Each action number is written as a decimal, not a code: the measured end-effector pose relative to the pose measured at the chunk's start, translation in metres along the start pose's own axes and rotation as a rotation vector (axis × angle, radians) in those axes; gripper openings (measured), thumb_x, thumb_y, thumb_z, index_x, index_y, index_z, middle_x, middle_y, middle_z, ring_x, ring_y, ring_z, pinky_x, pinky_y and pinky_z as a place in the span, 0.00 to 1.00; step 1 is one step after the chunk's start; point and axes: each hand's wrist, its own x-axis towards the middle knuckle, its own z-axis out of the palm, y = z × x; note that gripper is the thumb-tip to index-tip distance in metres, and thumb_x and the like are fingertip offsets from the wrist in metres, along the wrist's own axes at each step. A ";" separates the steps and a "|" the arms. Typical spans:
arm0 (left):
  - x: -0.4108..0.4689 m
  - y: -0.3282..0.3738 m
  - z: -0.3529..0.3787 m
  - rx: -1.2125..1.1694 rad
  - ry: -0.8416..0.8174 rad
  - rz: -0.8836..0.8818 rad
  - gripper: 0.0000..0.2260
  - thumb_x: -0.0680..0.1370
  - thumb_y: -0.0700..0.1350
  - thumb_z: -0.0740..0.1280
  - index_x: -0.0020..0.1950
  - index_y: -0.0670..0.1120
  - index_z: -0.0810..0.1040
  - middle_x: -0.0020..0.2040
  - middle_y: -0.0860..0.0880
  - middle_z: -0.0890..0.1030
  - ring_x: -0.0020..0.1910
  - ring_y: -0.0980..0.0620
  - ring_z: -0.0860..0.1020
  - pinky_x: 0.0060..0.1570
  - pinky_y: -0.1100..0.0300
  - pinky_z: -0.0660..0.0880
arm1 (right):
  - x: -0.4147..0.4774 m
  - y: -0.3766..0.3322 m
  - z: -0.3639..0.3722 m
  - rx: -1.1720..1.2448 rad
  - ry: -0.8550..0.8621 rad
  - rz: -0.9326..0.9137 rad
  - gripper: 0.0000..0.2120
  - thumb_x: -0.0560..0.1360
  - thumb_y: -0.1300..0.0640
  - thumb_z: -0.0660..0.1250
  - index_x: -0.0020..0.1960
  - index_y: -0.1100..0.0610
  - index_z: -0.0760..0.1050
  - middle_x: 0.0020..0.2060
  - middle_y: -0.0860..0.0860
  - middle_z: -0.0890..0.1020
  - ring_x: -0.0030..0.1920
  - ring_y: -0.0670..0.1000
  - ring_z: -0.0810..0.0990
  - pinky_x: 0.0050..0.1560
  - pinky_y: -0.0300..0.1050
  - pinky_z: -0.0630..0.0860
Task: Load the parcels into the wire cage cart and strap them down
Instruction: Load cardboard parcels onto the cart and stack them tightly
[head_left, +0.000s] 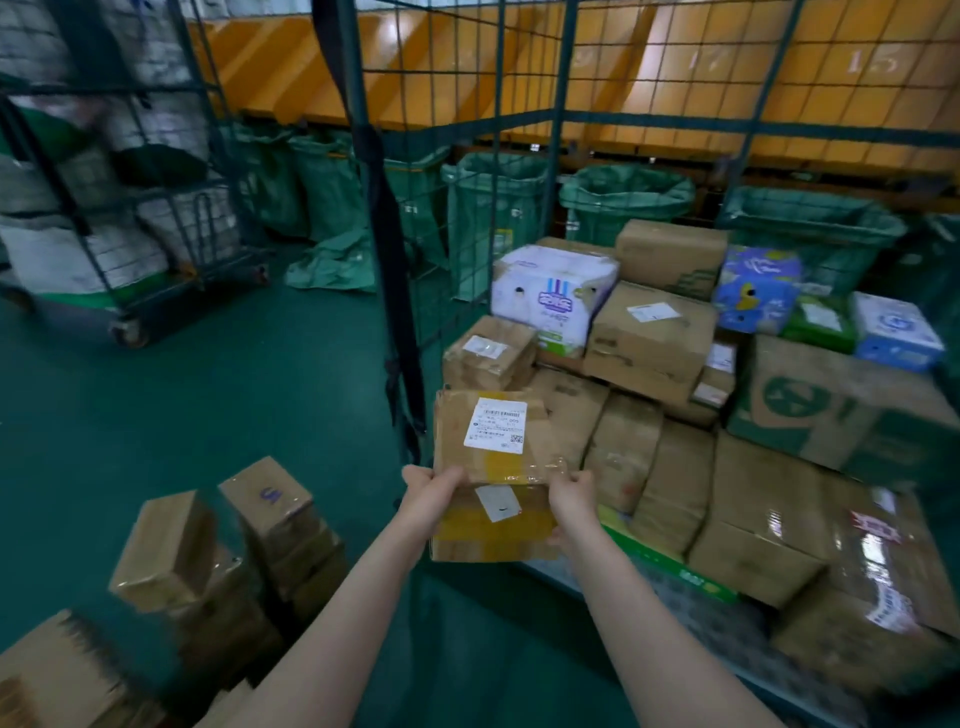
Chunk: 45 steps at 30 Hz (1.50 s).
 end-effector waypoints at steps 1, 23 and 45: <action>0.003 0.000 0.008 0.002 -0.011 0.002 0.21 0.76 0.48 0.66 0.60 0.43 0.59 0.56 0.47 0.70 0.46 0.56 0.74 0.33 0.62 0.72 | 0.006 0.002 -0.006 0.007 0.010 0.008 0.10 0.80 0.52 0.55 0.58 0.57 0.64 0.55 0.56 0.74 0.53 0.59 0.75 0.57 0.57 0.74; 0.267 0.081 0.091 0.243 -0.212 -0.039 0.23 0.74 0.49 0.70 0.60 0.44 0.60 0.51 0.50 0.71 0.54 0.50 0.74 0.52 0.55 0.73 | 0.225 -0.076 0.020 -0.040 0.202 0.131 0.08 0.82 0.56 0.54 0.57 0.58 0.64 0.39 0.51 0.71 0.35 0.50 0.70 0.36 0.45 0.68; 0.517 0.103 0.191 0.308 -0.128 -0.316 0.26 0.75 0.44 0.68 0.69 0.39 0.63 0.63 0.43 0.73 0.56 0.45 0.73 0.50 0.54 0.71 | 0.488 -0.103 0.059 -0.316 0.109 0.287 0.07 0.79 0.52 0.58 0.51 0.55 0.63 0.41 0.51 0.75 0.45 0.56 0.77 0.48 0.51 0.74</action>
